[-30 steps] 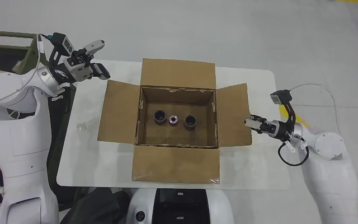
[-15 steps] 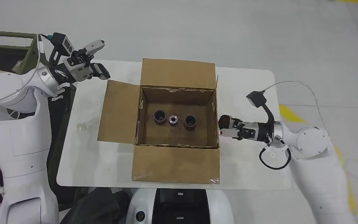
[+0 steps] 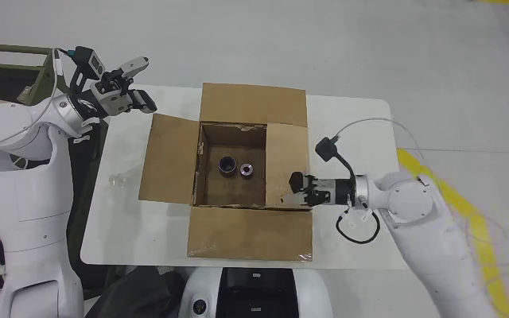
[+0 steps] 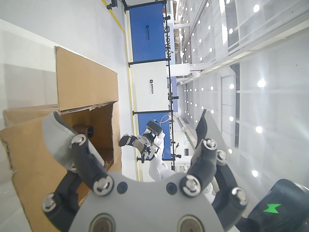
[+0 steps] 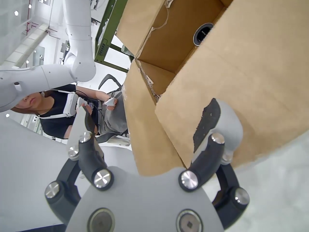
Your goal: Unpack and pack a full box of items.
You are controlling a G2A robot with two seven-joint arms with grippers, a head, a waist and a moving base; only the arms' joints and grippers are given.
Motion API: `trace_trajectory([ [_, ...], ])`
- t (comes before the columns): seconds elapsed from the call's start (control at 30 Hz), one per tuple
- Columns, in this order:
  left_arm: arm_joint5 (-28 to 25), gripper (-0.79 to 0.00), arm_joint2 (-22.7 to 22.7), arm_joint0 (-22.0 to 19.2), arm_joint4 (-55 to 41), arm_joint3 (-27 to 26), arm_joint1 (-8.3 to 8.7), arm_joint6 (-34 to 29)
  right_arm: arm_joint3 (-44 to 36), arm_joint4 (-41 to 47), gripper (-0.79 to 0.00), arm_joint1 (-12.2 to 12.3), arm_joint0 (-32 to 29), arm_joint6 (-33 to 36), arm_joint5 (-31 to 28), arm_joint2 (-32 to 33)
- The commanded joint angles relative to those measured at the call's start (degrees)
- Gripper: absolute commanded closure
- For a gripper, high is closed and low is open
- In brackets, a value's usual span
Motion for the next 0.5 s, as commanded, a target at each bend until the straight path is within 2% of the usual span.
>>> trace_trajectory([
  [0.0, 0.0, -0.785, 0.0, 0.0, 0.0, 0.0, 0.0, 0.0, -0.4, -1.6, -0.785, -0.1, 0.3, -0.5, 0.6, -1.2],
  [0.23, 0.0, -0.785, 0.0, 0.0, 0.0, 0.0, 0.0, 0.0, -1.6, -4.5, -0.785, -0.2, 1.3, -1.6, 1.6, -4.1],
  [0.47, 0.0, -0.785, 0.0, 0.0, 0.0, 0.0, 0.0, 0.0, -4.2, -2.8, -0.785, 0.5, -0.3, -2.0, -0.2, -1.7],
])
